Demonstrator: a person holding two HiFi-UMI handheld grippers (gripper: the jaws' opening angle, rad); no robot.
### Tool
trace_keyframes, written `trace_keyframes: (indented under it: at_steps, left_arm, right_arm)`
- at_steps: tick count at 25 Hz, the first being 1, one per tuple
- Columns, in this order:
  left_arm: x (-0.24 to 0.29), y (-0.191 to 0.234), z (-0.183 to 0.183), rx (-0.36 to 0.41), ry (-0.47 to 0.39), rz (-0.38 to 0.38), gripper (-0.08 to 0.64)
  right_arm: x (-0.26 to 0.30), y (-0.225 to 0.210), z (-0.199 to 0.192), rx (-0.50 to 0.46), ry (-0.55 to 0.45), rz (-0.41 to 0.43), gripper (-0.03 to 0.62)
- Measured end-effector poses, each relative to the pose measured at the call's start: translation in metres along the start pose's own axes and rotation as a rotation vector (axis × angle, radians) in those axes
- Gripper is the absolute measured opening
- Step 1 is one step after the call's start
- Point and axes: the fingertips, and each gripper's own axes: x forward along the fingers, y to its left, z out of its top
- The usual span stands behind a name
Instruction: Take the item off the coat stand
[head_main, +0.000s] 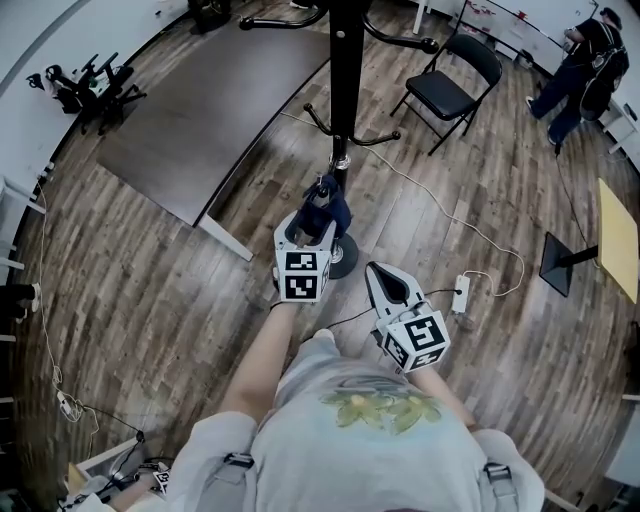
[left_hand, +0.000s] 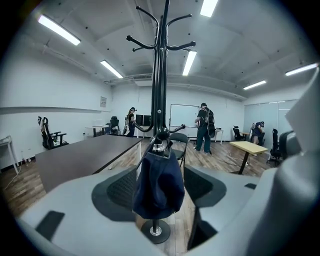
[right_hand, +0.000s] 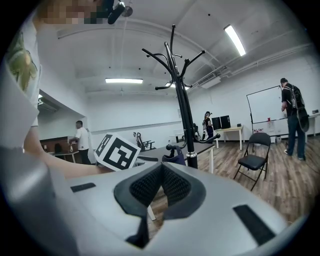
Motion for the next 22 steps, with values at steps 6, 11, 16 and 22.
trace_keyframes:
  at_steps: [6,11,16,22]
  left_arm:
    - [0.020,0.005,-0.015,0.010,0.046,0.004,0.291]
    - [0.031,0.009,-0.023,0.026,0.077,0.008,0.291]
    - [0.034,0.011,-0.026,0.017,0.072,0.007,0.291]
    - [0.039,0.011,-0.024,0.027,0.059,0.022,0.250]
  right_arm:
    - [0.001,-0.003,-0.006,0.005,0.007,-0.006,0.006]
    - [0.001,-0.005,-0.008,0.006,0.017,-0.016,0.006]
    - [0.001,-0.003,-0.012,0.010,0.023,-0.022,0.006]
    - [-0.001,-0.004,-0.018,0.013,0.032,-0.028,0.006]
